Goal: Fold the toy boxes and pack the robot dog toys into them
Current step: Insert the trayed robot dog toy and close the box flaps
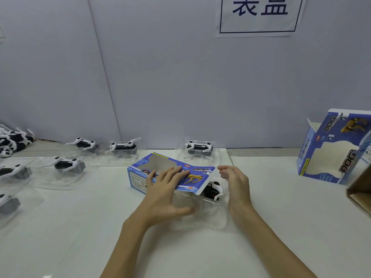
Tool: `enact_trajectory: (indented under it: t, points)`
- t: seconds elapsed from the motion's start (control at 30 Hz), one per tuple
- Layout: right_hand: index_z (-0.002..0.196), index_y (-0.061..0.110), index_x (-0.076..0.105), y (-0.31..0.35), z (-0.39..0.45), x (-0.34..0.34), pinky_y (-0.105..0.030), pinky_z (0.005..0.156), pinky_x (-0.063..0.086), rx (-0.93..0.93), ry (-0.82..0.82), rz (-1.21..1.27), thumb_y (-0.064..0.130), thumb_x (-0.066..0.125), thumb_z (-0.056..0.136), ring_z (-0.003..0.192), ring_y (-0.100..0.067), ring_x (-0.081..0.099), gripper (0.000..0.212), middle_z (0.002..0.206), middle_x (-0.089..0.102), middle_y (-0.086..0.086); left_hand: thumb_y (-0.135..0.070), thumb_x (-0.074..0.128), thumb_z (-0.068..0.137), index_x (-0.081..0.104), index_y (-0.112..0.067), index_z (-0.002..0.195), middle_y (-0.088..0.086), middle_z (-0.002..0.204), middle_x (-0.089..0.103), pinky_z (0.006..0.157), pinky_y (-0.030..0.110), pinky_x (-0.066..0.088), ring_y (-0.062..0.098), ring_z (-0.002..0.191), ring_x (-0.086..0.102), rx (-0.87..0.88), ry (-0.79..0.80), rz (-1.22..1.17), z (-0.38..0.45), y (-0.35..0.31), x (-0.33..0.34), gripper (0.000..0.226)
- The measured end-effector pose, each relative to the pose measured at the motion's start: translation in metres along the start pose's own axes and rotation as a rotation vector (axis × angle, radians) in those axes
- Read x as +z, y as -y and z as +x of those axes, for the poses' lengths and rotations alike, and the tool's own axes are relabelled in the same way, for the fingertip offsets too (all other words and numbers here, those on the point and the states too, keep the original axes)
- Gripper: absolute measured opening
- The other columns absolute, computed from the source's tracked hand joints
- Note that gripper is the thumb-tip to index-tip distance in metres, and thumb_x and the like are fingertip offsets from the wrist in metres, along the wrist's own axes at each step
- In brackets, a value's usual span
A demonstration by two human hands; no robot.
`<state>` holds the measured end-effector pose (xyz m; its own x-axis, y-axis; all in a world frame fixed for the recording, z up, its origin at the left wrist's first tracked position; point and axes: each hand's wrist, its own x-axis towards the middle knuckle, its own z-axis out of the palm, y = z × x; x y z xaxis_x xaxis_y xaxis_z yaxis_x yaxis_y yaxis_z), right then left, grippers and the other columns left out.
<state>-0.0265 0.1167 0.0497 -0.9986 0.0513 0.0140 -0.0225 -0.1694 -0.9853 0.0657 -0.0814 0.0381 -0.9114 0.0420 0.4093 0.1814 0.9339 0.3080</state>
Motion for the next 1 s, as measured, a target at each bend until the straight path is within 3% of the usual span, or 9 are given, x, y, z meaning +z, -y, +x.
enact_trajectory:
  t: [0.17, 0.27, 0.37, 0.47, 0.6, 0.73, 0.83, 0.93, 1.0]
  points:
    - [0.098, 0.011, 0.073, -0.004, -0.002, 0.002, -0.023, 0.083, 0.05, 0.011, 0.028, 0.105, 0.005, 0.054, 0.097, 0.101, -0.014, 0.064, 0.02, 0.101, 0.072, 0.0, -0.077, 0.051, 0.077, 0.041, -0.042, 0.152, -0.027, 0.16, 0.028, 0.125, 0.042, -0.011, -0.004, 0.152, 0.016, -0.016, -0.043, -0.036, 0.001, -0.004, -0.001, 0.083]
    - [0.112, 0.017, 0.067, -0.013, -0.009, 0.009, -0.036, 0.093, 0.053, -0.021, 0.06, 0.069, 0.017, 0.05, 0.106, 0.109, -0.017, 0.067, 0.018, 0.111, 0.071, -0.001, -0.097, 0.043, 0.07, 0.041, -0.044, 0.152, -0.028, 0.158, 0.032, 0.124, 0.048, -0.006, -0.006, 0.15, 0.018, -0.05, -0.09, -0.049, 0.002, -0.011, 0.003, 0.098]
    - [0.125, 0.021, 0.058, -0.02, -0.023, 0.023, -0.032, 0.087, 0.058, 0.021, 0.202, 0.225, 0.036, 0.041, 0.112, 0.105, -0.016, 0.072, 0.027, 0.118, 0.072, -0.005, -0.105, 0.042, 0.06, 0.04, -0.045, 0.152, -0.024, 0.158, 0.033, 0.124, 0.051, -0.005, 0.0, 0.151, 0.021, -0.059, -0.102, 0.022, 0.001, -0.022, 0.01, 0.11]
    - [0.133, 0.022, 0.055, -0.016, -0.027, 0.029, -0.04, 0.098, 0.056, 0.09, 0.291, 0.316, 0.045, 0.034, 0.111, 0.11, -0.025, 0.071, 0.038, 0.124, 0.072, -0.011, -0.086, 0.053, 0.071, 0.047, -0.041, 0.149, -0.019, 0.154, 0.042, 0.123, 0.052, 0.001, 0.007, 0.146, 0.031, -0.054, -0.132, 0.052, 0.004, -0.025, 0.016, 0.09]
    - [0.129, 0.009, 0.063, -0.008, -0.021, 0.022, -0.042, 0.101, 0.053, 0.198, 0.253, 0.347, 0.043, 0.037, 0.111, 0.106, -0.029, 0.07, 0.046, 0.125, 0.073, -0.019, -0.047, 0.062, 0.085, 0.055, -0.034, 0.142, -0.018, 0.151, 0.049, 0.123, 0.045, 0.005, 0.011, 0.144, 0.039, -0.03, -0.162, -0.008, 0.008, -0.019, 0.018, 0.058]
    - [0.126, 0.007, 0.067, -0.008, -0.015, 0.017, -0.035, 0.085, 0.057, 0.137, 0.234, 0.166, 0.021, 0.039, 0.111, 0.093, -0.025, 0.073, 0.034, 0.119, 0.074, -0.019, -0.001, 0.066, 0.082, 0.058, -0.026, 0.138, -0.014, 0.148, 0.055, 0.116, 0.028, 0.008, 0.016, 0.142, 0.044, -0.052, -0.171, -0.12, 0.011, -0.017, 0.018, 0.062]
    - [0.121, 0.014, 0.073, -0.004, -0.014, 0.013, -0.034, 0.093, 0.057, 0.098, 0.254, 0.178, 0.022, 0.041, 0.108, 0.098, -0.024, 0.075, 0.035, 0.111, 0.078, -0.016, -0.01, 0.058, 0.081, 0.062, -0.022, 0.132, -0.016, 0.133, 0.063, 0.111, 0.018, 0.012, 0.018, 0.129, 0.052, -0.077, -0.249, -0.223, 0.009, -0.023, 0.013, 0.053]
    - [0.12, 0.019, 0.074, 0.0, -0.012, 0.01, -0.036, 0.101, 0.055, 0.076, 0.27, 0.098, 0.017, 0.042, 0.106, 0.105, -0.026, 0.073, 0.035, 0.111, 0.078, -0.011, -0.01, 0.047, 0.075, 0.064, -0.029, 0.124, -0.02, 0.119, 0.07, 0.109, 0.024, 0.028, 0.007, 0.124, 0.052, -0.12, -0.34, -0.388, 0.007, -0.036, 0.004, 0.055]
    - [0.122, 0.024, 0.072, 0.002, -0.011, 0.007, -0.036, 0.103, 0.054, 0.055, 0.309, 0.004, 0.016, 0.041, 0.109, 0.104, -0.021, 0.071, 0.035, 0.116, 0.076, -0.004, 0.001, 0.039, 0.073, 0.063, -0.035, 0.115, -0.017, 0.105, 0.077, 0.098, 0.028, 0.044, 0.012, 0.115, 0.066, -0.115, -0.422, -0.534, 0.007, -0.041, -0.002, 0.06]
